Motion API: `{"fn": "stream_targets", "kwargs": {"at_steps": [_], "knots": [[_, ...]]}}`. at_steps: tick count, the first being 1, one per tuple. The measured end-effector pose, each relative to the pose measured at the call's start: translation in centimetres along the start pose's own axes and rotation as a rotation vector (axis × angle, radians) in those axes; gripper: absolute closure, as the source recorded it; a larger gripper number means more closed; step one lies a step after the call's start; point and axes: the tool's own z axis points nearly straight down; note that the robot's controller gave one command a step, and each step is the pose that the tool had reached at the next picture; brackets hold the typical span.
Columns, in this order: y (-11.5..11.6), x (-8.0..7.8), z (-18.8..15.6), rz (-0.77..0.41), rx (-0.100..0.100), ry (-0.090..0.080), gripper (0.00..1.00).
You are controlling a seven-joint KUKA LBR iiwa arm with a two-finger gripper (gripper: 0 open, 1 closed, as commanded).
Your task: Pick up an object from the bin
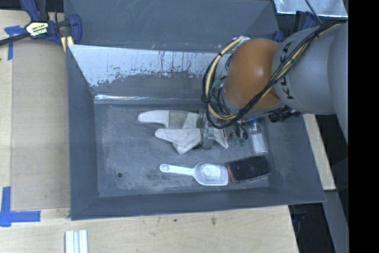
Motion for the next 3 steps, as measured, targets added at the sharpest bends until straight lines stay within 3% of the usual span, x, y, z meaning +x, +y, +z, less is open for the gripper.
{"fn": "stream_targets", "kwargs": {"at_steps": [1, 2, 3], "knots": [[0.0, 0.0, 0.0, 0.000, 0.000, 0.000, 1.00], [1.2, -3.7, -12.5, -0.008, 0.001, 0.011, 1.00], [1.2, -3.7, -12.5, -0.008, 0.001, 0.012, 1.00]]}}
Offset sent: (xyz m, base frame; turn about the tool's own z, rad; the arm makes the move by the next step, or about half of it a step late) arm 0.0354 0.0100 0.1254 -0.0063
